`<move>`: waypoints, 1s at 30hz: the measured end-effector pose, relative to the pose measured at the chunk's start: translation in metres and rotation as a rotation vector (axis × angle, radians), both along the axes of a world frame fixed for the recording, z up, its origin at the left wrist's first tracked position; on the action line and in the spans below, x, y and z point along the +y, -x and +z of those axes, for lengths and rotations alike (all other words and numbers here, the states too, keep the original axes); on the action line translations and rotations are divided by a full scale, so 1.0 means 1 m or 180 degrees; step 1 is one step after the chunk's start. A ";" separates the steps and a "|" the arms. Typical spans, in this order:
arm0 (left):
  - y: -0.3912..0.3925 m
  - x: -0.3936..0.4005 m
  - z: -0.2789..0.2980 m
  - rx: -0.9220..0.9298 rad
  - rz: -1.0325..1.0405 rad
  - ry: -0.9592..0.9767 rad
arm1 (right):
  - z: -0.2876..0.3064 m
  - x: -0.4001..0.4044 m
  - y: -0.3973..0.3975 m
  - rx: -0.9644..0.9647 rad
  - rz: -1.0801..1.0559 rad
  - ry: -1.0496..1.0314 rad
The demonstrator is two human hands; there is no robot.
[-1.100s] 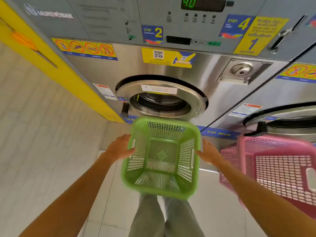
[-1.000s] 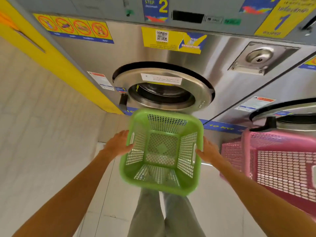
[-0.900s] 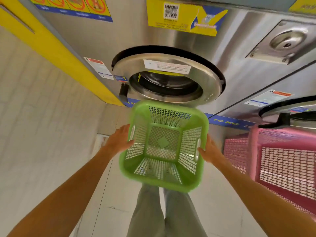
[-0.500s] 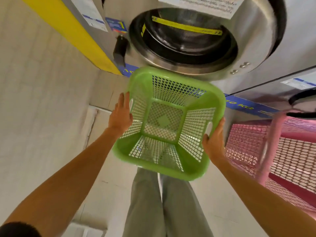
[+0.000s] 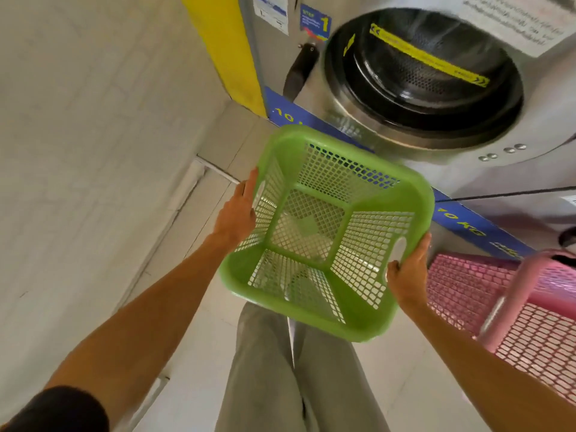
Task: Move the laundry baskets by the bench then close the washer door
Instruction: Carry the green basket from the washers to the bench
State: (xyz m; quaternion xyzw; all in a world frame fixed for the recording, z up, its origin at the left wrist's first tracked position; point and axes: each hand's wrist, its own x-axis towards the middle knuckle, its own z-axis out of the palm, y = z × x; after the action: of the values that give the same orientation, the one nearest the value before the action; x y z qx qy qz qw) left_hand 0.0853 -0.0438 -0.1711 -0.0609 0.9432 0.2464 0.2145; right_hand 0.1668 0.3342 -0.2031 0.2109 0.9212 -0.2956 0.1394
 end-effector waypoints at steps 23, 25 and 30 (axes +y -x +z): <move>-0.483 -0.242 0.009 0.0546 0.2867 -0.0067 | 0.003 -0.349 -0.124 0.0217 0.2735 0.0264; -0.528 -0.266 0.002 0.0667 0.2993 -0.0078 | -0.002 -0.388 -0.157 0.0226 0.2825 0.0190; -0.628 -0.302 -0.004 0.0895 0.3478 -0.0027 | -0.011 -0.475 -0.224 -0.0130 0.2636 -0.0003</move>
State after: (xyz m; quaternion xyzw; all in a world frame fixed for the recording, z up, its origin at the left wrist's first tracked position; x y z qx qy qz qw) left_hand 0.7134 -0.3460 -0.1750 -0.5061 0.7931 0.3312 -0.0717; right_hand 0.3905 -0.1406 -0.2137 -0.1716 0.9255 -0.2099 0.2646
